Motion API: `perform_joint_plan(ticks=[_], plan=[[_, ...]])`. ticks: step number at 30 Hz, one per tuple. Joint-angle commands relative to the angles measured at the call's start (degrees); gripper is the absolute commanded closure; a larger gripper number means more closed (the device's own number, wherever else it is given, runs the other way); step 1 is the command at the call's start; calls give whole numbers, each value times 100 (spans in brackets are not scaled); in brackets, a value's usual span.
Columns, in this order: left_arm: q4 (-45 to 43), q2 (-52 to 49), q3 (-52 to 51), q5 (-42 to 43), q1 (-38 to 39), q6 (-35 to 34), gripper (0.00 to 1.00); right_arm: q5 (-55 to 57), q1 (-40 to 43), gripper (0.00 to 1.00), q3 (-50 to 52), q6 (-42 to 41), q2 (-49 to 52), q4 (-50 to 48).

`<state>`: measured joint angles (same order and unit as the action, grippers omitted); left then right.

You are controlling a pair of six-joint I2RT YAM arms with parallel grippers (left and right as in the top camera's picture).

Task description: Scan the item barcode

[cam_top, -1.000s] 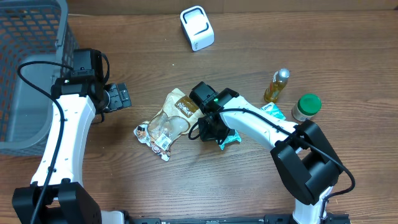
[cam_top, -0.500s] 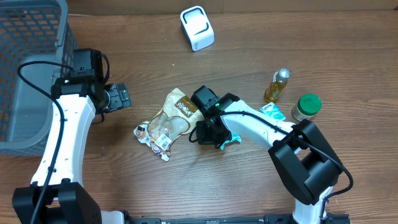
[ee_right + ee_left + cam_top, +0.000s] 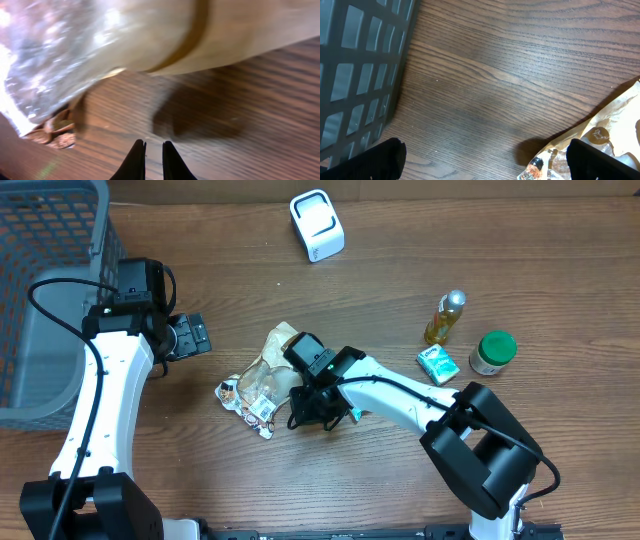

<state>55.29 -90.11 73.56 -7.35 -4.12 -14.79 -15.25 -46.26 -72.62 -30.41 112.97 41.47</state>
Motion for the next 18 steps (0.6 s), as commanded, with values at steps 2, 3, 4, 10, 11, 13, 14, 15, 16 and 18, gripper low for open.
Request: perform_joint_plan(ticks=[2, 3, 4, 10, 11, 13, 14, 15, 16, 18], plan=[[-4, 39, 79, -55, 39, 63, 0, -55, 15, 90, -20, -24, -170, -48], [-4, 39, 79, -55, 39, 63, 0, -59, 42, 90, -20, -24, -173, -48], [-4, 39, 79, -55, 39, 63, 0, -90, 70, 90, -20, -24, -175, -48], [-4, 39, 79, -55, 39, 63, 0, -1027, 273, 86, -264, 365, -186, 105], [-4, 39, 79, -55, 39, 63, 0, -1060, 317, 86, -345, 387, -188, 168], [-4, 39, 79, -55, 39, 63, 0, -1038, 378, 86, -446, 389, -210, 232], [-4, 39, 79, -55, 39, 63, 0, -1034, 415, 86, -492, 391, -232, 232], [-4, 39, 79, -55, 39, 63, 1, -1032, 463, 86, -531, 391, -243, 212], [-4, 39, 79, -55, 39, 63, 1, -1032, 503, 85, -557, 398, -249, 173], [-4, 39, 79, -55, 39, 63, 0, -1032, 568, 85, -579, 518, -249, 9]])
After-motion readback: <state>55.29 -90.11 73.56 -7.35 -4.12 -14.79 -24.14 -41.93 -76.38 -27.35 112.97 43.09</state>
